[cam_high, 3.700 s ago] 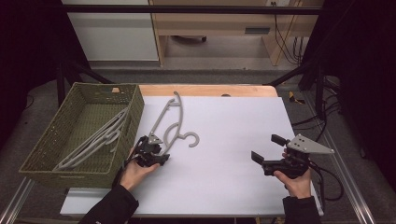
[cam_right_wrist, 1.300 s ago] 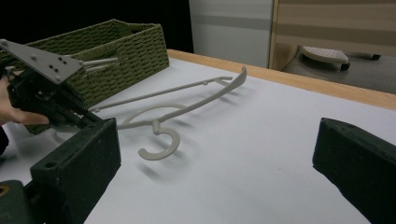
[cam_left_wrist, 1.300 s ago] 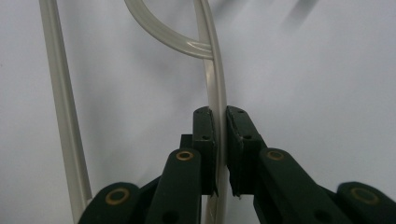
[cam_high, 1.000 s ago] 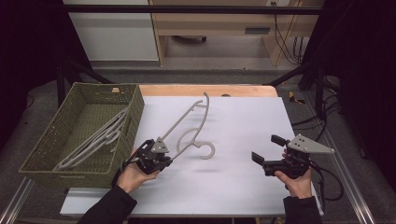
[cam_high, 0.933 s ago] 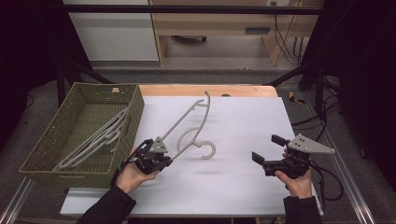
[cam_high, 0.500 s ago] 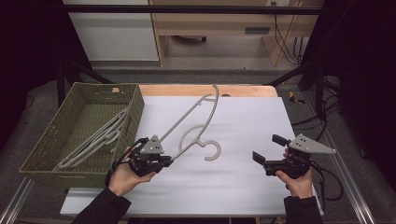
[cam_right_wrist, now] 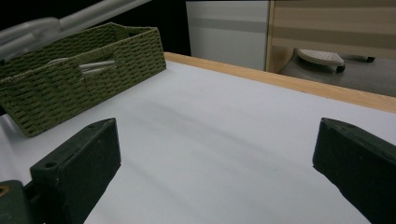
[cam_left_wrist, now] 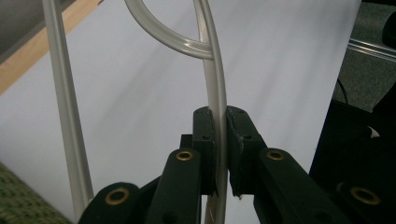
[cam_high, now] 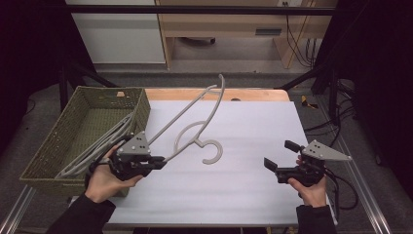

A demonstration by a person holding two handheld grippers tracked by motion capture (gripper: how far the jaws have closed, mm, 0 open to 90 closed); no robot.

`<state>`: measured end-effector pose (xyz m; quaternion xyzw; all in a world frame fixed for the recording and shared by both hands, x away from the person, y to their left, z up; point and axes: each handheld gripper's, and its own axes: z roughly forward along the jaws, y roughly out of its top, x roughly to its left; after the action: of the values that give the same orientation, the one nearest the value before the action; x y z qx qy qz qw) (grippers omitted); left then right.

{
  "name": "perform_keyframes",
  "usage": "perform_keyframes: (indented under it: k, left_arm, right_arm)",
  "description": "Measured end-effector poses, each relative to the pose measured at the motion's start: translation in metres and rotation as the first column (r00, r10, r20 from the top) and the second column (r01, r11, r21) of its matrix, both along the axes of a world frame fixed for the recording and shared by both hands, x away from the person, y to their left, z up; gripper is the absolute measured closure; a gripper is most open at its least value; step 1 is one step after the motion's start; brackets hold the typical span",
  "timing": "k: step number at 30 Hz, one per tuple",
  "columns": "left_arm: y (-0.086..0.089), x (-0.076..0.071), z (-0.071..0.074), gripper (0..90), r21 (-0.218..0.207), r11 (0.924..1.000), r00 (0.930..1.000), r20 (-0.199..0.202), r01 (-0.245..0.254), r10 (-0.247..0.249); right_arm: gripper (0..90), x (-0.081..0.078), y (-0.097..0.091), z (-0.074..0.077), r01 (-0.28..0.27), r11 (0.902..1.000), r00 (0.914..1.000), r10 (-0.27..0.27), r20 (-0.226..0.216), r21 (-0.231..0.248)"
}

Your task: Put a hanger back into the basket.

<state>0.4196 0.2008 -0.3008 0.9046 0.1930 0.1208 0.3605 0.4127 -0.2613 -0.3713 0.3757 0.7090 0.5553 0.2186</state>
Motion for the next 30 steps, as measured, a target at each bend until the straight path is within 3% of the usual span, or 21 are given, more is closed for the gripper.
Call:
perform_keyframes:
  k: [8,13,17,23,30]
  left_arm:
    - [0.042,0.013,0.025,82.8,-0.019,0.9998,0.9998,-0.02,-0.008,0.008]
    - [0.068,0.02,0.029,82.8,-0.016,0.9997,0.9994,-0.031,-0.017,0.017]
    - [0.09,0.023,0.027,82.7,-0.024,0.998,0.998,-0.029,-0.058,0.057]
    - [0.114,0.03,0.015,82.7,-0.001,0.9966,0.9955,-0.047,-0.083,0.083]
    - [0.144,0.036,0.005,82.7,-0.006,0.9934,0.9906,-0.076,-0.115,0.114]
  right_arm:
    - [1.2,0.0,0.001,0.0,0.005,1.0,1.0,-0.005,-0.003,-0.004]
    - [1.2,0.001,0.001,-0.001,0.011,0.9999,0.9999,-0.011,-0.004,-0.007]
    - [1.2,0.001,0.001,-0.001,0.009,0.9999,1.0,-0.009,-0.003,-0.011]
    - [1.2,0.001,0.002,-0.002,0.009,0.9999,0.9999,-0.009,-0.01,-0.014]
    - [1.2,0.002,0.003,-0.002,0.012,0.9998,0.9999,-0.012,-0.011,-0.017]
